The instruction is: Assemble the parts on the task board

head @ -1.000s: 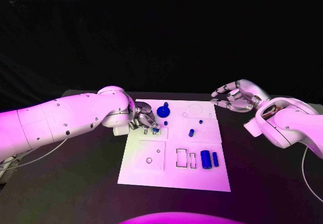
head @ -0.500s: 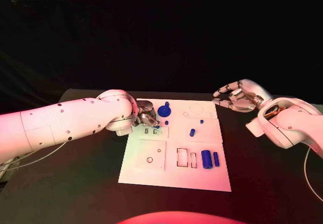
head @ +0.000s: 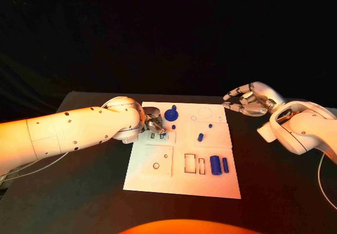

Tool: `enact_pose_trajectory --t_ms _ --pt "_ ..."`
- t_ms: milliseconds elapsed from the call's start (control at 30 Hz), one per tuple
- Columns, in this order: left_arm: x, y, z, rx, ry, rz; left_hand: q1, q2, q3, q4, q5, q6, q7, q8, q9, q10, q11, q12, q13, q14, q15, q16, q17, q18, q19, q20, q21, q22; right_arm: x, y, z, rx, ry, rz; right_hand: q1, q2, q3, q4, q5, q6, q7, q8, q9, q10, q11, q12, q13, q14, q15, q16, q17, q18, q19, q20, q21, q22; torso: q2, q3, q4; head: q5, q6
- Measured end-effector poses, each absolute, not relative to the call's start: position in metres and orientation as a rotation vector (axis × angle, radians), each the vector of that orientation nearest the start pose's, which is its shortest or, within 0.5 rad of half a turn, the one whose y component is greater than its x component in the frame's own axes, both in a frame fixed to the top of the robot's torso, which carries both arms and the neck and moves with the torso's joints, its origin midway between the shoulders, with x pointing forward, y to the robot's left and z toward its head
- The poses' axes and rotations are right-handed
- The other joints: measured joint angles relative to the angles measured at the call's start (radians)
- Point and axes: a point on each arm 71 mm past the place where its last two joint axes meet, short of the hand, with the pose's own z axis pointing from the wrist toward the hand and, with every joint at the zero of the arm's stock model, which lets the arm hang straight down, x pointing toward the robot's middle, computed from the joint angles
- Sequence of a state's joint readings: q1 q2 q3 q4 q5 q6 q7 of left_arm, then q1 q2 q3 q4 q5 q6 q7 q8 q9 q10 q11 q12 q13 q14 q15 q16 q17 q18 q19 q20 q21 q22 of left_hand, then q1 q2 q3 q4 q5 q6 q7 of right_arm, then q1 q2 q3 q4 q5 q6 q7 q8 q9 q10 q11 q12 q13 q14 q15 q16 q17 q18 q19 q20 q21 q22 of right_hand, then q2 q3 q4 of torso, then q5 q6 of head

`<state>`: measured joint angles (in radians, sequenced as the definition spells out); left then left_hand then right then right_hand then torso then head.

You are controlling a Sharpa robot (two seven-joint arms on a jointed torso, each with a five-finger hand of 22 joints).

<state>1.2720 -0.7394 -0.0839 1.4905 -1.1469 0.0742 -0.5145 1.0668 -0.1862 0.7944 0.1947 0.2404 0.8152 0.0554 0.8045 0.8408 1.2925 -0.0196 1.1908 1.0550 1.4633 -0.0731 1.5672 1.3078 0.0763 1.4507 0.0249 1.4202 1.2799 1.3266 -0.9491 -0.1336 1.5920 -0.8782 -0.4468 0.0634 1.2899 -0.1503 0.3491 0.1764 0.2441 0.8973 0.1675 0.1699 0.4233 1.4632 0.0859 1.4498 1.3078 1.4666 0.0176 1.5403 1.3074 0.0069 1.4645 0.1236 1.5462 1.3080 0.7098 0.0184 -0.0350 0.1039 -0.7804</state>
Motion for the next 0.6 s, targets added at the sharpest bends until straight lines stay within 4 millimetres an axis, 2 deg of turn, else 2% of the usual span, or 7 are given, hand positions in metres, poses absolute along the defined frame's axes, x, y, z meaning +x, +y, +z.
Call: enact_pose_trajectory --t_ms 600 --pt "0.4909 0.1768 -0.2077 -0.047 2.236 -0.388 -0.009 -0.009 -0.003 -0.003 0.0 0.006 -0.002 0.008 0.006 0.011 -0.004 0.009 0.009 0.004 -0.004 0.0 0.0 0.0 0.0 0.0 0.0 0.005 0.4831 -0.239 -0.1482 0.322 1.589 0.928 0.0 0.0 0.0 0.0 0.004 0.0 0.0 0.0 0.0 0.0 0.0 0.0 0.0 0.0 0.0 -0.004 0.0 0.0 0.0 0.0 -0.004 0.0 0.0 0.0 0.0002 0.0 -0.006"
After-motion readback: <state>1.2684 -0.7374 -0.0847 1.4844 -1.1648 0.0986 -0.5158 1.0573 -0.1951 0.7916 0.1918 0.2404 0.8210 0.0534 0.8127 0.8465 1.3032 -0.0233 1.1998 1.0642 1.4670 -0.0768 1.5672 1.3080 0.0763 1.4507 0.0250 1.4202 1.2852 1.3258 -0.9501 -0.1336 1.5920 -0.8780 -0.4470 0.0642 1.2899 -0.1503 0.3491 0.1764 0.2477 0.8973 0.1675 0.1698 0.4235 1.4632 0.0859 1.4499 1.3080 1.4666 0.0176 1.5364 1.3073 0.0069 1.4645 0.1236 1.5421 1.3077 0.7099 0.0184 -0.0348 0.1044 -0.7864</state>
